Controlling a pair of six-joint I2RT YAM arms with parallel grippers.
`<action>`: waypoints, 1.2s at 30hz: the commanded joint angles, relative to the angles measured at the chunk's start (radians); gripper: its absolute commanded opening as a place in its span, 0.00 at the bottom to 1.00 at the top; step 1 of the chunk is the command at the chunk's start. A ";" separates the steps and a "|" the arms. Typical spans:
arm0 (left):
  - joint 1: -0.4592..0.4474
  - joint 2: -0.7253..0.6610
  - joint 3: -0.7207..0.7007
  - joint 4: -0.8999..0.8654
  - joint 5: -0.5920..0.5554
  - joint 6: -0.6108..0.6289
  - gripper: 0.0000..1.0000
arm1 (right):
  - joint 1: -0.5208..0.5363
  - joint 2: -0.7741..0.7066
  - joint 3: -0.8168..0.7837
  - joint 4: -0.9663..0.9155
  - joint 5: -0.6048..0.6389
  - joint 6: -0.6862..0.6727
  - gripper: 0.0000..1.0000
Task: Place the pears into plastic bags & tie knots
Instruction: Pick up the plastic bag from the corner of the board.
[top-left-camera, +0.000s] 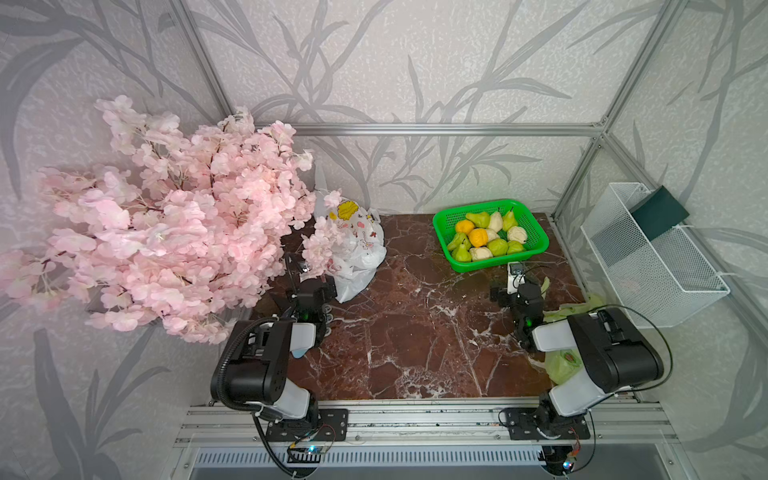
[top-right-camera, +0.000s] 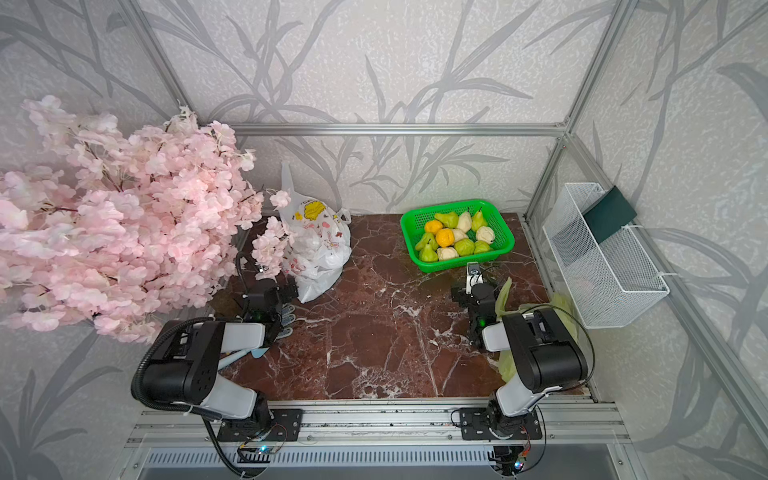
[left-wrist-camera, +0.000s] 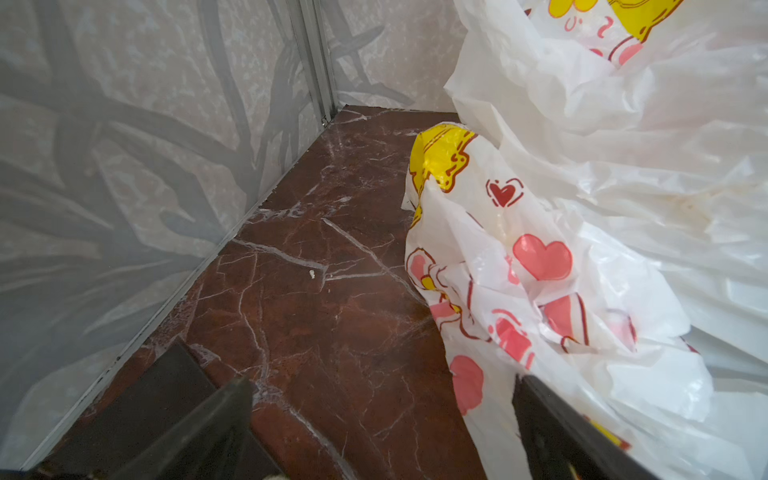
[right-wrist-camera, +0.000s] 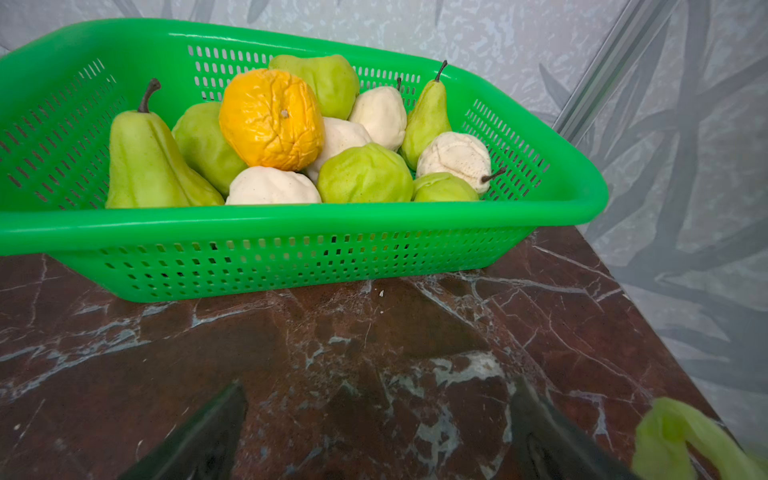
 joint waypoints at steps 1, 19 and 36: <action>0.005 0.000 0.006 0.006 0.011 -0.003 0.99 | 0.004 -0.008 0.010 0.019 0.011 0.004 0.99; 0.005 0.001 0.006 0.005 0.011 -0.003 0.99 | 0.004 -0.008 0.010 0.017 0.010 0.004 0.99; -0.110 -0.255 0.120 -0.399 -0.244 -0.018 0.99 | 0.160 -0.323 0.096 -0.458 0.157 -0.007 0.99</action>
